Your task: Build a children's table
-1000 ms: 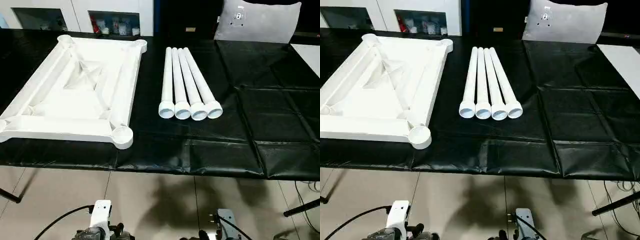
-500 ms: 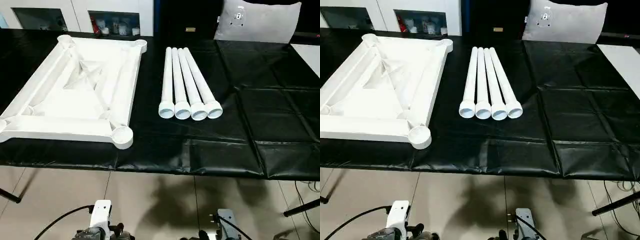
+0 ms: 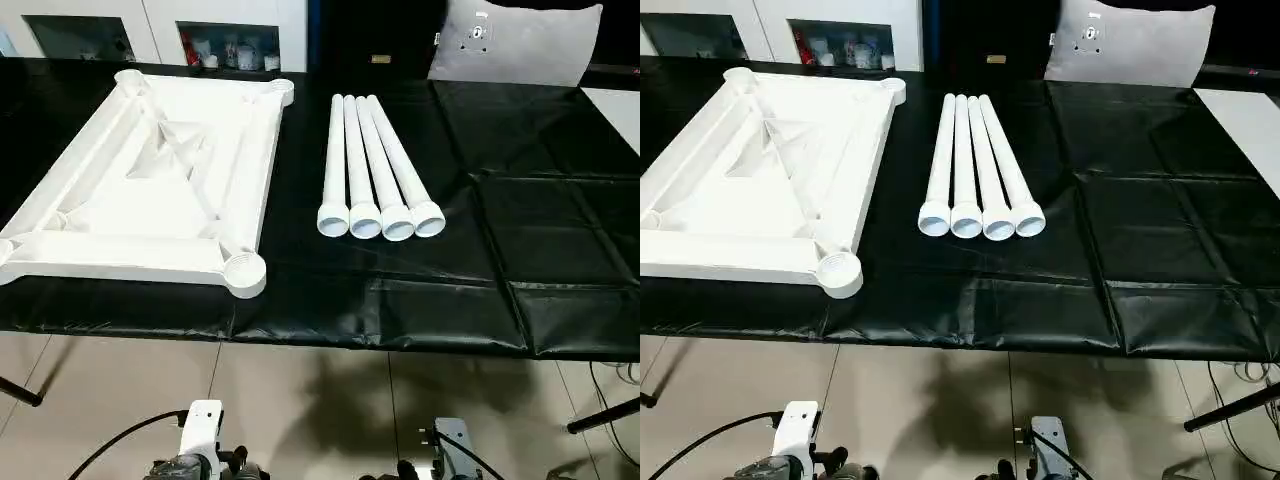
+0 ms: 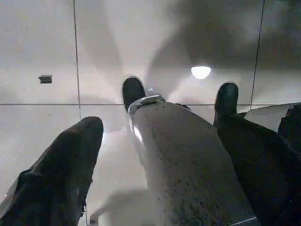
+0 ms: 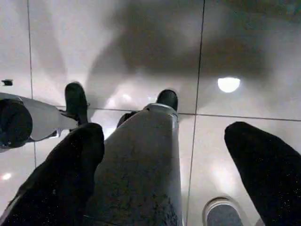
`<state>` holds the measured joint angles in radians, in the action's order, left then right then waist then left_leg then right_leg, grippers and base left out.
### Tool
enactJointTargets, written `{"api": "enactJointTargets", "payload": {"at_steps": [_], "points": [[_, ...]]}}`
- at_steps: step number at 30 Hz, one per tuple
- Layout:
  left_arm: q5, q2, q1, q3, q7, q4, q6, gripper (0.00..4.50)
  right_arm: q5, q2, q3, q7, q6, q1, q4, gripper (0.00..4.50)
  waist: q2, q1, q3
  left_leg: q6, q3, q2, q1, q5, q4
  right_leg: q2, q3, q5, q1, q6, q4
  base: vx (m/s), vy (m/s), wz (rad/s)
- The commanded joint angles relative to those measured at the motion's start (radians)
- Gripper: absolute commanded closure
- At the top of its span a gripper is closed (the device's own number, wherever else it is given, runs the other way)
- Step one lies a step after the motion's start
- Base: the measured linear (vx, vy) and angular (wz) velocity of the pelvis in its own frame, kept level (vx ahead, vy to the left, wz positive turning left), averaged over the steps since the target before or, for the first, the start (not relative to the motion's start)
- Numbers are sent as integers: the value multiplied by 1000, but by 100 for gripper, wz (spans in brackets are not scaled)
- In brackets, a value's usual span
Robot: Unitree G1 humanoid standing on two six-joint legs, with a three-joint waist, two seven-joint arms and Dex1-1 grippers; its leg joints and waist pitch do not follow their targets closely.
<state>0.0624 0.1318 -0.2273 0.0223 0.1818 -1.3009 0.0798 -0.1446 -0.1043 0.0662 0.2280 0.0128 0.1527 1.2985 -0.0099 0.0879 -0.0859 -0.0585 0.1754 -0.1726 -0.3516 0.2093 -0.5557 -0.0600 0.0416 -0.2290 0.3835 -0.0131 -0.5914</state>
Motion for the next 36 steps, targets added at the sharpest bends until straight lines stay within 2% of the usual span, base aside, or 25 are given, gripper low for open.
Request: {"api": "enactJointTargets", "payload": {"at_steps": [1,8,9,10,11,12,13,14,16,17,18,21,23,24,26,27,28,29,30,32,33,34,35,36], "points": [[-8,-21,26,-8,1,-26,12,12,8,4,2,9,-7,-19,20,0,-2,-2,24,91,-23,-80,-3,188,73,-111,-58,-120,-30,-244,77,0,0,0],[-8,-21,26,-8,1,-26,12,12,8,4,2,9,-7,-19,20,0,-2,-2,24,93,-23,-80,-2,188,73,-111,-58,-116,-30,-245,76,0,0,0],[-110,-2,-62,-68,-85,-44,107,12,58,40,-25,-189,-97,80,54,0,105,4,72,61,-34,-81,17,166,60,-116,-57,-68,-39,-263,54,0,0,0],[-108,-3,-57,-64,-92,-45,99,12,58,44,-25,-191,-90,80,54,0,42,-17,63,55,-20,-83,22,137,60,-98,-51,-11,-30,-262,71,0,0,0],[-106,-5,-50,-61,-100,-47,90,12,56,49,-26,-191,-86,80,54,0,36,-12,58,40,-23,-80,4,153,60,-112,-53,0,-45,-283,62,0,0,0],[-106,-5,-50,-61,-100,-47,90,12,56,49,-26,-191,-86,80,54,0,31,-16,57,47,-22,-74,-3,150,58,-114,-54,-1,-49,-282,61,0,0,0],[-106,-7,-45,-60,-104,-48,85,12,55,52,-28,-193,-86,81,54,0,39,-17,58,62,-22,-71,-4,156,57,-117,-54,-43,-45,-278,68,0,0,0],[-113,-12,-35,-66,-105,-51,73,12,56,56,-27,-194,-84,86,55,0,39,-17,61,68,-21,-70,-4,154,54,-118,-55,-59,-46,-274,70,0,0,0],[-117,-21,-24,-69,-109,-53,57,12,67,61,-16,-189,-76,94,55,0,41,-18,70,80,-21,-71,-6,116,49,-114,-54,-39,-49,-272,66,0,0,0],[-119,-25,-21,-69,-113,-51,21,12,68,62,-15,-181,-60,103,52,0,46,-18,73,89,-22,-75,-4,108,49,-111,-50,-12,-46,-276,63,0,0,0],[-120,-26,-21,-69,-114,-50,16,12,68,62,-16,-180,-58,105,52,0,47,-19,74,92,-22,-76,-5,112,49,-110,-50,-3,-45,-280,62,0,0,0],[-97,-13,-43,-21,-128,-48,-43,12,114,46,-11,-210,34,136,42,0,49,-25,71,80,-22,-74,-5,153,51,-108,-48,-20,-43,-284,63,0,0,0],[-92,7,-60,-9,-96,-44,-55,12,73,48,-56,-145,57,149,34,0,49,-25,68,82,-21,-74,-3,174,52,-108,-49,-49,-41,-279,66,0,0,0],[-87,21,-70,-4,-60,-36,-75,12,82,47,-53,-127,83,159,26,0,50,-25,59,82,-22,-74,-3,186,56,-106,-49,-67,-36,-275,69,0,0,0],[-65,36,-76,11,5,-12,-121,12,100,43,-32,-73,120,173,14,0,47,-27,59,86,-21,-72,-4,175,54,-106,-50,-50,-38,-276,64,0,0,0],[-55,39,-77,18,23,-3,-129,12,90,28,-37,-27,141,159,0,0,44,-27,58,90,-20,-72,-4,161,53,-106,-50,-28,-37,-278,62,0,0,0],[-42,46,-76,26,55,14,-141,12,61,-9,-50,83,184,116,-40,0,46,-19,61,113,-19,-75,-3,152,48,-107,-50,15,-39,-281,58,0,0,0],[-39,54,-67,20,86,38,-160,12,44,-50,-48,175,211,67,-104,0,38,-21,58,128,-16,-74,-3,142,46,-102,-49,45,-37,-283,57,0,0,0],[-37,58,-61,18,108,52,-175,12,38,-72,-42,224,224,40,-141,0,39,-14,62,154,-17,-74,-9,96,41,-100,-47,117,-44,-283,46,0,0,0],[-34,62,-48,16,138,74,-184,12,42,-86,-34,259,233,19,-172,0,36,-9,62,187,-18,-73,-11,42,35,-98,-43,197,-43,-287,37,0,0,0],[-42,67,-22,4,166,114,-202,12,42,-95,-30,296,250,-11,-213,0,34,-9,64,205,-17,-73,-11,30,31,-99,-40,217,-41,-293,34,0,0,0],[-47,71,-1,-6,186,144,-215,12,41,-101,-27,323,262,-32,-243,0,34,-9,64,205,-17,-73,-11,30,31,-99,-40,217,-41,-293,34,0,0,0],[-48,75,54,-28,226,240,-221,12,38,-112,-13,352,258,-86,-331,0,32,-11,60,218,-19,-79,-19,42,31,-102,-38,215,-42,-288,34,0,0,0],[-43,77,100,-43,249,329,-216,12,24,-118,-6,373,239,-130,-414,0,35,-15,51,216,-20,-83,-20,82,38,-103,-37,159,-38,-286,42,0,0,0]]}}
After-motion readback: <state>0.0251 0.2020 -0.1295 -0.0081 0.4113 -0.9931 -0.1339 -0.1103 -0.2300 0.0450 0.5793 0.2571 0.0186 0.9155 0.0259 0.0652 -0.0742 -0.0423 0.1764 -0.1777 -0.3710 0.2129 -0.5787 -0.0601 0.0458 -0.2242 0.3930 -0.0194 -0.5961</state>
